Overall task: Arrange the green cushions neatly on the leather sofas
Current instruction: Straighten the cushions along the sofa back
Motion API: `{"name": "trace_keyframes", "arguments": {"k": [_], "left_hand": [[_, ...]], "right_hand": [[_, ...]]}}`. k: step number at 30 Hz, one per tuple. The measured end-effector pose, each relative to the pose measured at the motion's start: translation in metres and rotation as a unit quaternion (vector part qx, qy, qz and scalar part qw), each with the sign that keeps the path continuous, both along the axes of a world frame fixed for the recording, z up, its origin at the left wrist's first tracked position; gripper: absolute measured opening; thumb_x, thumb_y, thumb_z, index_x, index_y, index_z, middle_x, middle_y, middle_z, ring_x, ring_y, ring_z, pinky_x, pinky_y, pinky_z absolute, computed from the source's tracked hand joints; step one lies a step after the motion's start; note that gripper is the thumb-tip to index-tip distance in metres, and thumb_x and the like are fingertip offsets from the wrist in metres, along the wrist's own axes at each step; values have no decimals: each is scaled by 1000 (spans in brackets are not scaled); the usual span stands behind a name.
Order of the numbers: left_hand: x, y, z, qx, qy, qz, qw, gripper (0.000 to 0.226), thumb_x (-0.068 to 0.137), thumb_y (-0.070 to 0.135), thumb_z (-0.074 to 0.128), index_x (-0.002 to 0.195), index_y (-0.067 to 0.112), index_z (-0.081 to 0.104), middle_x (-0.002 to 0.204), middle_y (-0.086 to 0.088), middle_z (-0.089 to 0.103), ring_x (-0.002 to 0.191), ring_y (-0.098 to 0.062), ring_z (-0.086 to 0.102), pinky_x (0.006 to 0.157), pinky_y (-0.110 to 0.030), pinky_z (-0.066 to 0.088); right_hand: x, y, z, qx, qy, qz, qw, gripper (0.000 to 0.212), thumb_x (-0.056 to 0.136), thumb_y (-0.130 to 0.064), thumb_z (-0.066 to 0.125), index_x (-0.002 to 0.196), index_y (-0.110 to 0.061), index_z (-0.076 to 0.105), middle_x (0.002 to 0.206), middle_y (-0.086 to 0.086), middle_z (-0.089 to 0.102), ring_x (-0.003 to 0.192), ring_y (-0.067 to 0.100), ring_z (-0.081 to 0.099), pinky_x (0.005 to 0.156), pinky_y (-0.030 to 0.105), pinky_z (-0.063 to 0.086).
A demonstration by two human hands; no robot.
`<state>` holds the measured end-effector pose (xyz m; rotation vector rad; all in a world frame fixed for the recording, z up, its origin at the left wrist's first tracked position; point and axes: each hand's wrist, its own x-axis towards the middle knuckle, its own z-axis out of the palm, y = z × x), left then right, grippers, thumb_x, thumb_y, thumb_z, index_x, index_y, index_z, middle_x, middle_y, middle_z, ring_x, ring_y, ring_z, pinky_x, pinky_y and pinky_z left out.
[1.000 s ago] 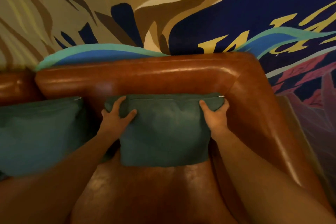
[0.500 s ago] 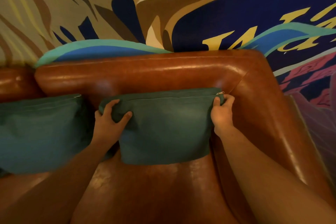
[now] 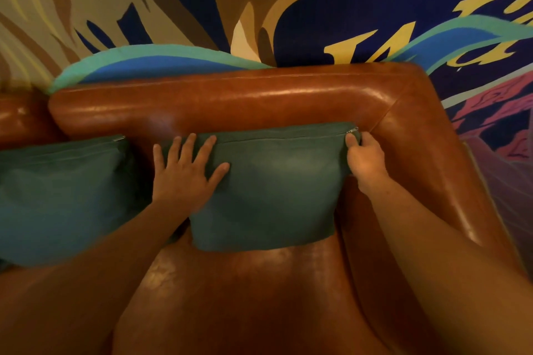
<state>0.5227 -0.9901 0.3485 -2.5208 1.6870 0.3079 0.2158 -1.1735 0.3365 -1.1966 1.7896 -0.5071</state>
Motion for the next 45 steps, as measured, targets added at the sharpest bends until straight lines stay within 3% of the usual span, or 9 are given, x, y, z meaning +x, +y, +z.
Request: {"name": "trace_keyframes", "arguments": {"k": [5,8,13,18,23,26,34,40,45], "left_hand": [[-9,-6,11,-24,-49,-17,998,82,98,76,11,166,32,20,172,-13,22,159,-38,13,124,-69,-1],[-28,-18,12,-95,-43,-94,990,69,103,64,23,164,34,32,169,-12,31,157,-37,23,125,-68,4],[-27,-15,-20,-58,-42,-108,992,71,103,67,17,164,34,31,169,-8,35,156,-32,29,126,-65,9],[17,20,-20,-95,-66,-58,992,81,101,74,17,166,28,28,170,-19,27,156,-40,26,128,-61,9],[-3,29,-30,-297,188,233,907,104,84,70,73,164,32,20,165,-16,25,151,-37,27,126,-53,22],[-20,29,-40,-329,389,362,780,122,69,73,83,161,54,6,157,20,32,144,-13,42,125,-46,32],[-23,32,-35,-370,399,337,768,113,72,64,88,156,62,13,150,33,35,138,-1,42,123,-40,36],[-16,26,-44,-350,416,336,769,120,68,72,85,156,63,5,163,20,35,141,-7,46,121,-41,39],[-18,52,-63,-407,478,434,647,112,74,82,69,164,49,11,138,25,55,130,0,53,119,-41,39]], "right_hand": [[27,27,11,-189,170,-17,967,41,100,-21,55,138,-8,53,152,21,45,134,45,49,111,53,39],[69,61,26,-361,241,184,882,52,93,-25,51,143,-14,55,155,15,46,147,38,40,123,60,24],[94,71,-11,-254,300,444,805,58,109,-48,26,162,-29,37,168,3,38,158,29,26,128,61,2],[6,28,-23,-235,402,298,833,71,104,-62,18,165,-28,32,172,14,27,161,39,14,126,67,1],[-12,44,-29,-140,64,55,987,101,90,-69,68,167,-20,23,167,11,34,153,31,34,127,46,28],[12,70,-40,29,-243,-113,963,79,71,-80,77,134,-35,64,131,-8,73,120,14,70,112,44,52],[18,74,-37,-7,-275,-128,953,36,89,-68,70,109,-37,71,113,-15,78,108,8,74,101,41,58],[22,67,-46,16,-314,-102,944,95,64,-93,70,140,-36,63,130,-10,74,121,14,70,111,47,52],[2,94,-57,40,-374,-172,910,63,101,-74,40,145,-33,61,139,-6,69,131,15,64,114,40,47]]}}
